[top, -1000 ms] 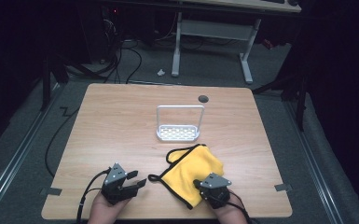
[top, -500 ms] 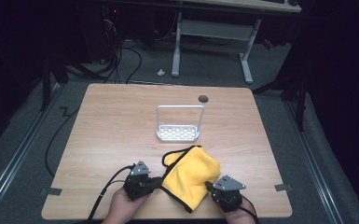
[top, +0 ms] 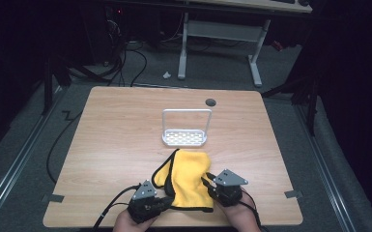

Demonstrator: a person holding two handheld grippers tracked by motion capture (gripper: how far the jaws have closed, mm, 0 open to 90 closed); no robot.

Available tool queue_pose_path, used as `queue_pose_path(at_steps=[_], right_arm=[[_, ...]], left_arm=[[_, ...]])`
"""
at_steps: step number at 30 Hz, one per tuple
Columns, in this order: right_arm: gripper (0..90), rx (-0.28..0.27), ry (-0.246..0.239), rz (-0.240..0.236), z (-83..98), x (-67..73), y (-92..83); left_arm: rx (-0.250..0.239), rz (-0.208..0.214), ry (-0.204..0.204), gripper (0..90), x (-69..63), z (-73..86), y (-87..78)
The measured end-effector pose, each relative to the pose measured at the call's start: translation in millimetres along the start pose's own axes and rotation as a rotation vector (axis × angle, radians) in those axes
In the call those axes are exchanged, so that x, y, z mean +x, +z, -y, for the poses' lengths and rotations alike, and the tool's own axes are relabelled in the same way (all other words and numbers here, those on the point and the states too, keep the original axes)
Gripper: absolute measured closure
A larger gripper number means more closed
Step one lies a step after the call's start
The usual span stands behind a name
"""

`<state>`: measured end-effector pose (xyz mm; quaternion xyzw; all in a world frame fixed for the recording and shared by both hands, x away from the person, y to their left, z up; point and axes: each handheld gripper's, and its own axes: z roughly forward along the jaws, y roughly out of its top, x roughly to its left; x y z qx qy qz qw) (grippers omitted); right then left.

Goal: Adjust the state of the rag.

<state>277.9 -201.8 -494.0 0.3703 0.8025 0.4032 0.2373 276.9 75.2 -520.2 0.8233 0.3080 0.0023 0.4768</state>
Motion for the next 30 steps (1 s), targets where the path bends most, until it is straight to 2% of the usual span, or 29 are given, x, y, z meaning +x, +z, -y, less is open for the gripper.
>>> queue_pose_path(at_steps=[1, 2, 3, 4, 5, 7, 9, 10, 11, 12, 16, 19, 22, 23, 24, 25, 26, 27, 29, 30], right_arm=[[68.4, 0.0, 0.0, 0.0, 0.0, 0.0, 0.0], [59.2, -0.01, -0.022, -0.035, -1.3, 15.3, -5.7], [59.2, -0.01, -0.022, -0.035, -1.3, 15.3, -5.7], [54.0, -0.015, -0.04, -0.088, -0.7, 30.2, -7.5], [51.2, -0.016, -0.041, -0.104, -0.1, 35.7, -7.8], [45.3, 0.008, -0.075, -0.097, 1.4, 47.3, -7.8], [42.9, 0.017, -0.088, -0.083, 2.4, 50.1, -7.8], [40.4, 0.02, -0.042, -0.103, 4.1, 49.2, -7.8], [39.7, 0.019, -0.032, -0.107, 4.4, 49.1, -8.4], [39.6, 0.019, -0.034, -0.106, 4.5, 50.1, -8.9], [40.0, 0.035, -0.062, -0.097, 6.2, 56.2, -6.4], [46.6, 0.041, -0.082, -0.079, 6.6, 58.4, -0.1], [79.2, 0.015, -0.121, -0.075, 6.5, 59.9, -1.3], [79.2, 0.015, -0.121, -0.075, 6.5, 59.9, -1.3], [84.4, 0.0, -0.135, -0.048, 5.7, 59.3, -4.2], [84.4, 0.0, -0.135, -0.048, 5.7, 59.3, -4.2], [84.6, -0.007, -0.131, -0.04, 5.4, 57.4, -5.8], [84.6, -0.043, -0.091, -0.025, 5.1, 46.9, -13.7], [84.5, -0.072, -0.048, -0.007, 5.6, 36.0, -21.4], [84.4, -0.086, -0.029, 0.014, 6.2, 29.3, -25.5]], left_arm=[[0.0, 0.0, 0.0, 86.5, 0.0, 0.0, 0.0], [-0.026, 0.002, -0.001, 86.6, -1.1, -4.2, 2.6], [-0.026, 0.002, -0.001, 86.6, -1.1, -4.2, 2.6], [-0.046, 0.003, 0.007, 86.6, -2.6, -9.8, 3.6], [-0.046, 0.003, 0.007, 86.6, -2.6, -9.8, 3.6], [-0.084, 0.013, 0.018, 86.6, -4.9, -17.6, 1.7], [-0.098, 0.017, 0.021, 86.6, -5.6, -19.7, 0.4], [-0.11, 0.025, 0.02, 86.7, -6.2, -22.1, -1.0], [-0.117, 0.031, 0.018, 86.7, -6.3, -23.3, -1.7], [-0.13, 0.049, 0.012, 86.7, -7.3, -26.0, -2.9], [-0.138, 0.073, 0.019, 86.6, -10.9, -28.9, -4.4], [-0.142, 0.089, 0.029, 86.6, -15.7, -29.5, -6.1], [-0.142, 0.097, 0.035, 85.4, -17.4, -28.1, -7.2], [-0.146, 0.098, 0.032, 85.4, -16.5, -27.5, -8.0], [-0.155, 0.099, 0.028, 76.3, -14.2, -26.9, -10.0], [-0.164, 0.093, 0.025, 76.3, -12.5, -26.6, -11.7], [-0.177, 0.083, 0.018, 70.2, -9.4, -26.0, -14.8], [-0.194, 0.073, 0.002, 60.4, -3.5, -24.9, -19.6], [-0.209, 0.04, -0.023, 55.2, 6.5, -22.4, -24.6], [-0.183, -0.013, -0.04, 53.8, 18.3, -19.3, -23.7]])
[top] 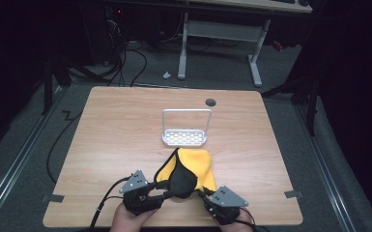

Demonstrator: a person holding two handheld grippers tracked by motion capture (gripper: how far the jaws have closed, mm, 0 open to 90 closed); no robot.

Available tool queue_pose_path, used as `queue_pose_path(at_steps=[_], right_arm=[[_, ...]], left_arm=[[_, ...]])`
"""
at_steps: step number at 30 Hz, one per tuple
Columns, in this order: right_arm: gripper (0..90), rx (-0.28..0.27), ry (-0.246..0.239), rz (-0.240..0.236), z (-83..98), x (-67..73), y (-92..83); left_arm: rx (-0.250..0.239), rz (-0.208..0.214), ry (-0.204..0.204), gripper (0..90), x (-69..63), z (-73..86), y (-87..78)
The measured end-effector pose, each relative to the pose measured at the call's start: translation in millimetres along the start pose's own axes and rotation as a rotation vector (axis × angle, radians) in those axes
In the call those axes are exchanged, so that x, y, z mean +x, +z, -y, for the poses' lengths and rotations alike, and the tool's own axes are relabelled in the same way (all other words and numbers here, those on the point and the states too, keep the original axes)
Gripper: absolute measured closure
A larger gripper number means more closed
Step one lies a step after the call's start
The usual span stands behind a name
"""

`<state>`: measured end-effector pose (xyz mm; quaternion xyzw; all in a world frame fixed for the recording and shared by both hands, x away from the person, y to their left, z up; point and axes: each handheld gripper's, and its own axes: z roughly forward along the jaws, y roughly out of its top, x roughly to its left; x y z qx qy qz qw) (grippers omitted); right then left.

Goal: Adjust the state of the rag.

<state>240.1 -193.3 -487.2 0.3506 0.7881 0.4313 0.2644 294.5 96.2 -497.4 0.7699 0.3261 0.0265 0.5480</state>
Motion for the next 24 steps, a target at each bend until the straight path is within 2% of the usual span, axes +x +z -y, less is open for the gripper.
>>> queue_pose_path(at_steps=[1, 2, 3, 4, 5, 6, 7, 8, 9, 10, 11, 12, 13, 14, 15, 16, 17, 18, 19, 21, 23, 24], right_arm=[[84.4, 0.0, 0.0, 0.0, 0.0, 0.0, 0.0], [84.3, -0.01, 0.02, 0.021, 0.9, -6.6, -4.2], [84.0, -0.019, 0.06, 0.069, 4.6, -22.1, -12.2], [84.0, -0.019, 0.06, 0.069, 4.6, -22.1, -12.2], [83.4, -0.023, 0.099, 0.113, 9.3, -35.1, -17.0], [83.1, -0.019, 0.113, 0.139, 12.4, -43.4, -19.0], [83.1, -0.019, 0.113, 0.139, 12.4, -43.4, -19.0], [82.5, 0.012, 0.143, 0.205, 21.3, -61.4, -21.3], [82.0, 0.029, 0.147, 0.224, 24.5, -67.2, -21.2], [81.2, 0.053, 0.151, 0.251, 29.1, -74.6, -20.9], [81.2, 0.053, 0.151, 0.251, 29.1, -74.6, -20.9], [78.3, 0.122, 0.178, 0.307, 40.4, -90.8, -19.3], [78.3, 0.122, 0.178, 0.307, 40.4, -90.8, -19.3], [74.4, 0.171, 0.239, 0.337, 51.3, -105.9, -17.9], [74.4, 0.171, 0.239, 0.337, 51.3, -105.9, -17.9], [63.6, 0.207, 0.292, 0.363, 59.3, -116.7, -18.5], [59.8, 0.213, 0.322, 0.374, 61.5, -121.4, -20.9], [59.8, 0.213, 0.322, 0.374, 61.5, -121.4, -20.9], [55.4, 0.173, 0.35, 0.407, 59.7, -125.6, -30.9], [52.8, 0.139, 0.337, 0.439, 54.9, -125.3, -39.9], [52.4, 0.12, 0.331, 0.457, 52.2, -124.1, -44.7], [52.4, 0.085, 0.306, 0.471, 45.9, -118.8, -52.4]], left_arm=[[0.0, 0.0, 0.0, 52.7, 0.0, 0.0, 0.0], [0.025, -0.02, -0.009, 52.7, 4.9, 1.8, 3.2], [0.051, -0.033, -0.021, 50.4, 8.9, 4.2, 8.1], [0.061, -0.035, -0.024, 50.4, 10.1, 5.5, 11.2], [0.075, -0.039, -0.022, 48.4, 10.5, 6.9, 16.0], [0.093, -0.044, -0.019, 47.4, 10.2, 7.8, 20.9], [0.107, -0.047, -0.014, 47.4, 9.9, 8.5, 25.2], [0.121, -0.044, -0.014, 45.9, 9.6, 8.9, 29.6], [0.126, -0.046, -0.011, 45.4, 9.1, 9.1, 31.4], [0.129, -0.057, 0.009, 44.9, 7.7, 9.8, 32.9], [0.129, -0.057, 0.009, 44.9, 7.7, 9.8, 32.9], [0.129, -0.063, 0.016, 44.8, 8.1, 10.2, 31.8], [0.126, -0.066, 0.014, 44.8, 9.0, 10.4, 30.5], [0.118, -0.065, 0.003, 44.7, 11.4, 10.5, 27.6], [0.113, -0.063, -0.003, 44.7, 13.2, 10.4, 25.7], [0.108, -0.064, -0.009, 45.5, 15.0, 10.2, 23.7], [0.107, -0.067, -0.009, 45.8, 16.3, 10.1, 22.7], [0.113, -0.076, -0.002, 45.8, 17.1, 10.2, 22.8], [0.122, -0.079, 0.003, 46.1, 17.4, 10.4, 23.9], [0.144, -0.081, 0.009, 45.7, 16.7, 11.5, 29.1], [0.187, -0.083, 0.024, 45.1, 15.0, 13.2, 38.4], [0.228, -0.095, 0.037, 43.5, 13.7, 15.5, 47.2]])
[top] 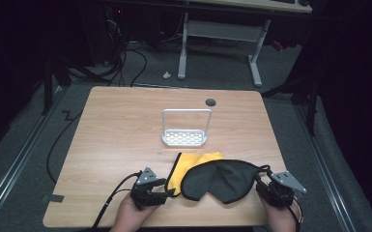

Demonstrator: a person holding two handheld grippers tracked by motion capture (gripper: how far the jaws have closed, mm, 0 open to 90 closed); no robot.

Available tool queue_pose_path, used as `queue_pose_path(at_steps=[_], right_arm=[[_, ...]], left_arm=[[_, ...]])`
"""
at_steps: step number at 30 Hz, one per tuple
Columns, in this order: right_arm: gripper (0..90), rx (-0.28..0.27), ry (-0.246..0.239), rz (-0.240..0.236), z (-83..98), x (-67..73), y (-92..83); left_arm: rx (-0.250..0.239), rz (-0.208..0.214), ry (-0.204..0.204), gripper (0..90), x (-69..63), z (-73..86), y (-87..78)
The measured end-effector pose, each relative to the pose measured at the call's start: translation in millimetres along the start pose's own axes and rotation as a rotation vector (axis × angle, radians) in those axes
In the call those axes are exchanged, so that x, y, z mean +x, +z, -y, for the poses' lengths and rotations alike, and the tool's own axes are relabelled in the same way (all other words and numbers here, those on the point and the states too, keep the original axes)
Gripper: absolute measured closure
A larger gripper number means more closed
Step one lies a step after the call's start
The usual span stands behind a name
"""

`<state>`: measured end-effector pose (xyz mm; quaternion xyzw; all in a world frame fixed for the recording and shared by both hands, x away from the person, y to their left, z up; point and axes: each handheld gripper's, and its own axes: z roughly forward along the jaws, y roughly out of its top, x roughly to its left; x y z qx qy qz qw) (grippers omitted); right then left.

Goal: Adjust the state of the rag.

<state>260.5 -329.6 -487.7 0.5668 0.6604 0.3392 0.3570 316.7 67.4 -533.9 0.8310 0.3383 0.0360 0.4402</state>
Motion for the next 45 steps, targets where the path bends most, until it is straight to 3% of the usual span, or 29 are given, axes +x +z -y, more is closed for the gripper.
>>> queue_pose_path(at_steps=[3, 4, 5, 6, 8, 10, 11, 13, 14, 15, 18, 20, 21, 22, 24, 27, 28, 29, 30, 31, 32, 33, 34, 37, 41, 43, 44, 45], right_arm=[[52.5, -0.02, -0.011, -0.029, -2.3, 6.2, -4.5], [52.8, -0.026, -0.023, -0.047, -3.2, 11.2, -5.6], [53.3, -0.028, -0.065, -0.096, -4.4, 25.7, -5.0], [53.3, -0.028, -0.065, -0.096, -4.4, 25.7, -5.0], [54.8, -0.023, -0.089, -0.133, -5.2, 37.7, -3.5], [54.9, -0.034, -0.121, -0.233, -7.7, 60.9, -5.0], [54.8, -0.038, -0.13, -0.264, -8.4, 67.1, -5.7], [53.6, -0.04, -0.168, -0.336, -8.9, 88.1, -7.2], [53.6, -0.04, -0.168, -0.336, -8.9, 88.1, -7.2], [50.8, -0.021, -0.215, -0.426, -7.4, 114.2, -6.4], [46.5, -0.01, -0.288, -0.505, -4.9, 142.8, -3.8], [43.3, 0.015, -0.325, -0.558, -1.8, 160.2, -0.7], [43.3, 0.015, -0.325, -0.558, -1.8, 160.2, -0.7], [41.7, 0.032, -0.387, -0.585, 2.2, 177.3, 1.4], [40.6, 0.041, -0.427, -0.586, 4.2, 187.5, 2.5], [41.6, 0.046, -0.459, -0.577, 5.2, 194.8, 5.2], [56.1, 0.046, -0.5, -0.53, 6.5, 199.1, 7.8], [56.1, 0.046, -0.5, -0.53, 6.5, 199.1, 7.8], [80.0, 0.032, -0.52, -0.494, 6.5, 197.8, 8.7], [80.0, 0.032, -0.52, -0.494, 6.5, 197.8, 8.7], [85.0, -0.007, -0.5, -0.47, 2.8, 190.5, 5.7], [85.0, -0.007, -0.5, -0.47, 2.8, 190.5, 5.7], [85.7, -0.057, -0.457, -0.444, -3.5, 176.3, 0.3], [85.8, -0.078, -0.412, -0.417, -8.0, 161.9, -3.6], [85.6, -0.117, -0.289, -0.329, -14.3, 121.6, -7.5], [85.6, -0.117, -0.22, -0.28, -16.1, 97.0, -5.6], [85.7, -0.116, -0.173, -0.238, -15.8, 78.2, -3.6], [85.7, -0.116, -0.173, -0.238, -15.8, 78.2, -3.6]], left_arm=[[0.012, -0.008, 0.015, 51.1, -2.2, -0.9, 0.7], [0.032, -0.014, 0.026, 65.6, -3.2, -2.4, 1.0], [0.039, -0.004, 0.039, 82.3, -4.6, -2.0, 2.4], [0.039, -0.004, 0.039, 85.3, -4.6, -2.0, 2.4], [0.034, 0.002, 0.034, 86.5, -5.2, -1.3, 1.3], [-0.003, 0.002, 0.008, 87.5, -2.0, -0.1, -5.6], [-0.041, -0.009, 0.0, 87.6, -0.1, -0.7, -15.8], [-0.068, -0.015, -0.004, 87.6, 0.3, -1.7, -22.5], [-0.091, -0.02, -0.002, 87.6, 0.8, -2.7, -29.2], [-0.11, -0.025, 0.001, 87.7, 0.6, -3.8, -36.7], [-0.157, -0.046, 0.004, 87.7, 0.1, -4.2, -53.3], [-0.158, -0.044, 0.002, 87.7, 0.4, -4.0, -55.9], [-0.165, -0.048, 0.0, 87.7, 0.2, -3.4, -57.4], [-0.165, -0.048, 0.0, 87.7, 0.2, -2.7, -58.0], [-0.16, -0.045, -0.002, 87.7, -0.3, -1.3, -57.3], [-0.156, -0.033, -0.001, 87.7, -2.9, 0.9, -56.6], [-0.156, -0.034, 0.002, 87.8, -3.6, 1.1, -57.0], [-0.161, -0.039, 0.006, 87.8, -4.2, 1.6, -57.3], [-0.16, -0.044, 0.008, 87.8, -4.0, 1.9, -57.8], [-0.158, -0.048, 0.01, 87.8, -2.7, 2.2, -58.7], [-0.163, -0.051, 0.002, 87.7, -1.2, 2.7, -59.4], [-0.169, -0.059, -0.004, 87.7, 1.2, 3.1, -60.8], [-0.173, -0.066, -0.008, 87.7, 3.2, 3.2, -62.5], [-0.193, -0.08, -0.02, 87.8, 8.3, 2.5, -68.4], [-0.221, -0.096, -0.031, 87.7, 13.4, 0.9, -77.5], [-0.231, -0.097, -0.035, 87.8, 15.2, 0.3, -81.1], [-0.24, -0.09, -0.04, 87.7, 16.0, -0.2, -83.4], [-0.246, -0.084, -0.042, 87.7, 15.8, -0.7, -84.6]])
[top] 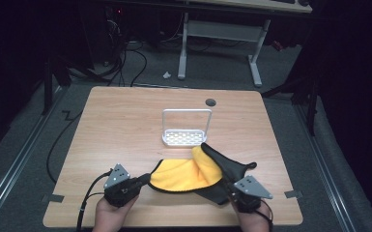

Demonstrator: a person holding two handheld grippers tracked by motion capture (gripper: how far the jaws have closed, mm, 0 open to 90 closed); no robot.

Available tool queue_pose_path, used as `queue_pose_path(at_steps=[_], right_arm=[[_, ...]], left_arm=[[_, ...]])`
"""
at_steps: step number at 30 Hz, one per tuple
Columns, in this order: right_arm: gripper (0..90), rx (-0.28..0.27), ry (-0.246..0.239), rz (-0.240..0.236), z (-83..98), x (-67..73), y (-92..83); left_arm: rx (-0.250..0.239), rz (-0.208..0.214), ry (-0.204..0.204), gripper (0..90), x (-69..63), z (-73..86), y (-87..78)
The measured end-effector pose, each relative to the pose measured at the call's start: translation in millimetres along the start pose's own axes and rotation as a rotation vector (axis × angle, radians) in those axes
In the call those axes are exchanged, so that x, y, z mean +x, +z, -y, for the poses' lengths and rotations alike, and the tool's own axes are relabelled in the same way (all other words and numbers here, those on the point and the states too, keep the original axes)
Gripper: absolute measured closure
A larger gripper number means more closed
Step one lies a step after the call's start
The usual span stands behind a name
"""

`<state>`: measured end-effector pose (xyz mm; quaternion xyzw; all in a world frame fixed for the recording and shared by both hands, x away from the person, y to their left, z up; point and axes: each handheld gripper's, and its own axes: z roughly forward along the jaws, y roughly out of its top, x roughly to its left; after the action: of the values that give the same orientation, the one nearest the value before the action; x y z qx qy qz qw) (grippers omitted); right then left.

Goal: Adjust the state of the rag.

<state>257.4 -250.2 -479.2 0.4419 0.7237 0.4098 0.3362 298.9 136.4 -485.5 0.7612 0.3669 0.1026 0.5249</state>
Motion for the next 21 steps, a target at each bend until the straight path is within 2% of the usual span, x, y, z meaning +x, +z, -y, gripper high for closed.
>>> queue_pose_path(at_steps=[1, 2, 3, 4, 6, 7, 8, 9, 11, 12, 13, 14, 15, 16, 17, 19, 21], right_arm=[[85.8, 0.003, 0.016, 0.012, 1.1, -5.5, -1.3], [89.0, -0.004, 0.037, 0.048, 3.2, -17.6, -4.3], [89.0, -0.004, 0.037, 0.048, 3.2, -17.6, -4.3], [89.1, 0.0, 0.042, 0.098, 5.6, -27.9, -5.7], [89.2, 0.002, 0.05, 0.103, 6.7, -31.5, -5.2], [88.7, 0.02, 0.077, 0.101, 10.0, -38.1, -2.8], [88.7, 0.02, 0.077, 0.101, 10.0, -38.1, -2.8], [85.9, 0.05, 0.083, 0.065, 11.5, -37.7, -0.7], [85.0, 0.045, 0.078, 0.05, 11.6, -35.3, -0.8], [82.5, 0.051, 0.051, -0.002, 10.2, -21.9, -1.7], [82.5, 0.051, 0.051, -0.002, 10.2, -21.9, -1.7], [80.3, 0.055, 0.021, -0.043, 9.4, -9.0, -1.5], [80.3, 0.055, 0.021, -0.043, 9.4, -9.0, -1.5], [76.4, 0.072, -0.014, -0.091, 8.9, 4.8, 1.4], [76.4, 0.072, -0.014, -0.091, 8.9, 4.8, 1.4], [69.5, 0.103, -0.035, -0.153, 9.2, 16.4, 6.0], [61.0, 0.112, -0.056, -0.196, 9.9, 27.7, 9.8]], left_arm=[[-0.005, 0.007, 0.004, 87.7, -1.0, -1.1, -0.9], [-0.012, 0.015, 0.017, 87.7, -5.3, -3.2, -1.7], [-0.012, 0.015, 0.017, 87.7, -5.3, -3.2, -1.7], [-0.015, 0.027, 0.021, 87.7, -8.2, -4.1, -1.7], [-0.013, 0.045, 0.029, 87.7, -12.3, -4.5, -1.2], [-0.012, 0.047, 0.038, 87.6, -14.4, -4.4, -0.7], [-0.01, 0.046, 0.044, 87.6, -15.5, -4.2, -0.2], [-0.009, 0.043, 0.041, 87.6, -15.2, -3.8, 0.7], [-0.012, 0.046, 0.023, 87.6, -12.5, -3.4, 2.0], [-0.012, 0.043, 0.02, 87.6, -11.3, -3.2, 2.5], [-0.012, 0.043, 0.017, 87.6, -10.6, -3.0, 2.8], [-0.01, 0.042, 0.019, 87.5, -9.8, -2.8, 3.0], [-0.01, 0.038, 0.02, 87.5, -9.4, -2.8, 2.9], [-0.013, 0.04, 0.017, 87.5, -8.7, -2.9, 2.3], [-0.017, 0.041, 0.013, 87.5, -8.2, -3.3, 1.4], [-0.029, 0.044, 0.01, 87.5, -8.4, -5.0, -1.0], [-0.036, 0.051, 0.012, 87.5, -10.1, -6.1, -2.3]])
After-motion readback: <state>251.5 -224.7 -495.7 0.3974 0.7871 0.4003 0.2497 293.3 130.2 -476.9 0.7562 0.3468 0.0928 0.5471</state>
